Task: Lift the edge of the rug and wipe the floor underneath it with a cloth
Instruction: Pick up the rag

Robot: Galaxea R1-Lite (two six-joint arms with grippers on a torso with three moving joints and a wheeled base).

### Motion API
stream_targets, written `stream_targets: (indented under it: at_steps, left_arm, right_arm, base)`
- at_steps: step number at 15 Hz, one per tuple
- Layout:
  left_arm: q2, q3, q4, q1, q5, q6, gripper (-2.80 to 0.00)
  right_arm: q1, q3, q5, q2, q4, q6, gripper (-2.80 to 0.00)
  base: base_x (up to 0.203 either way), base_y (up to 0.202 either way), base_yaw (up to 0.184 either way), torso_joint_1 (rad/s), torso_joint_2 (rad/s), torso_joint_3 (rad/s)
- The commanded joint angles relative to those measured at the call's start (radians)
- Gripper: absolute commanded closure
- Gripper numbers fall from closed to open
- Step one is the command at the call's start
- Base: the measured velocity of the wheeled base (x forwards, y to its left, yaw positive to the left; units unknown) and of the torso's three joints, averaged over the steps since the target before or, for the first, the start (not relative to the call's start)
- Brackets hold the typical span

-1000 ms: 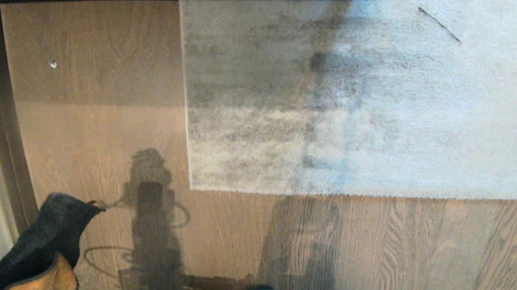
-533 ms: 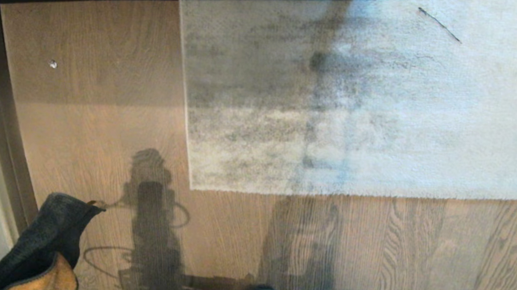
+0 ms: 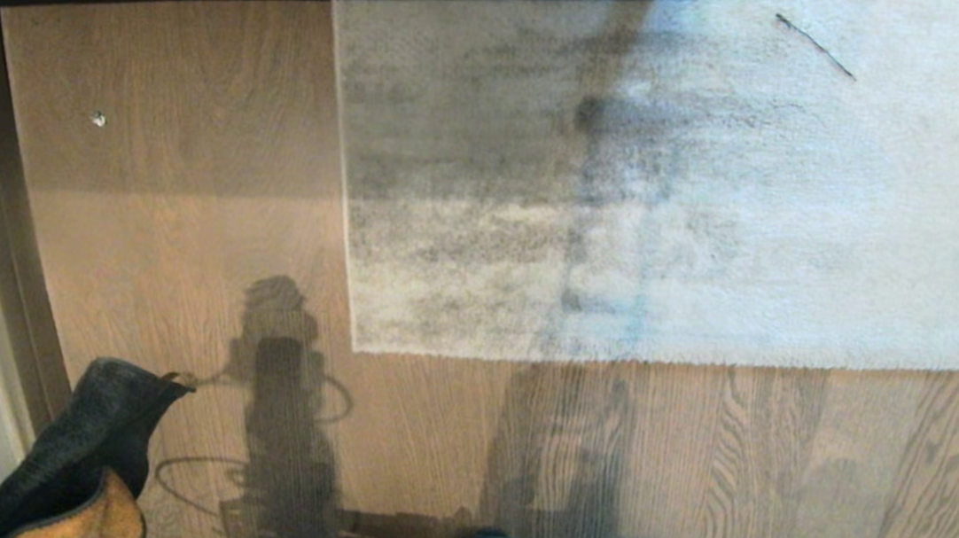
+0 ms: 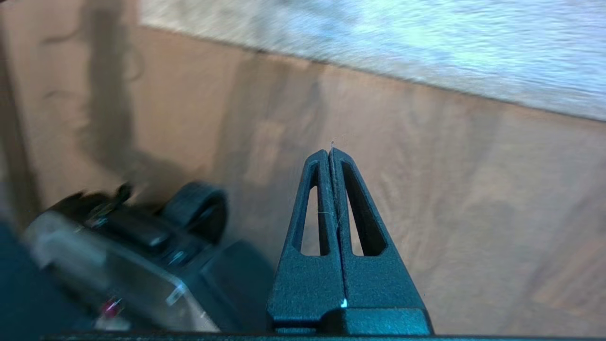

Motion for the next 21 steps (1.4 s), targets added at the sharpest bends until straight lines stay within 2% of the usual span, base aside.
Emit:
stream_targets:
  at_steps: [1, 3, 5, 10, 11, 14, 16, 19, 21]
  left_arm:
    - [0.000, 0.000, 0.000, 0.001, 0.000, 0.000, 0.00]
    - [0.000, 0.000, 0.000, 0.001, 0.000, 0.000, 0.00]
    - [0.000, 0.000, 0.000, 0.001, 0.000, 0.000, 0.00]
    - [0.000, 0.000, 0.000, 0.001, 0.001, 0.000, 0.00]
    - [0.000, 0.000, 0.000, 0.001, 0.000, 0.000, 0.00]
    - [0.000, 0.000, 0.000, 0.001, 0.000, 0.000, 0.00]
    - [0.000, 0.000, 0.000, 0.001, 0.000, 0.000, 0.00]
    - [0.000, 0.000, 0.000, 0.001, 0.000, 0.000, 0.00]
    - [0.000, 0.000, 0.000, 0.001, 0.000, 0.000, 0.00]
  right_arm:
    - [0.002, -0.021, 0.045, 0.092, 0.004, -0.013, 0.00]
    - [0.007, -0.054, 0.129, 0.193, 0.006, -0.028, 0.00]
    - [0.009, -0.072, 0.176, 0.314, 0.003, -0.032, 0.00]
    - [0.033, -0.074, 0.204, 0.681, 0.004, 0.009, 0.00]
    - [0.056, -0.077, 0.205, 0.743, 0.003, 0.014, 0.00]
    - [0.216, -0.089, 0.204, 0.839, -0.011, 0.018, 0.00]
    - [0.286, -0.099, 0.204, 0.912, -0.045, 0.019, 0.00]
    - [0.333, -0.132, 0.197, 1.052, -0.118, 0.019, 0.00]
    - [0.345, -0.164, 0.165, 1.147, -0.184, 0.026, 0.00]
  base:
    - [0.000, 0.000, 0.000, 0.000, 0.00, 0.000]
    - [0.000, 0.000, 0.000, 0.000, 0.00, 0.000]
    - [0.000, 0.000, 0.000, 0.000, 0.00, 0.000]
    - [0.000, 0.000, 0.000, 0.000, 0.00, 0.000]
    - [0.000, 0.000, 0.000, 0.000, 0.00, 0.000]
    - [0.000, 0.000, 0.000, 0.000, 0.00, 0.000]
    - [0.000, 0.000, 0.000, 0.000, 0.00, 0.000]
    - [0.000, 0.000, 0.000, 0.000, 0.00, 0.000]
    - [0.000, 0.000, 0.000, 0.000, 0.00, 0.000]
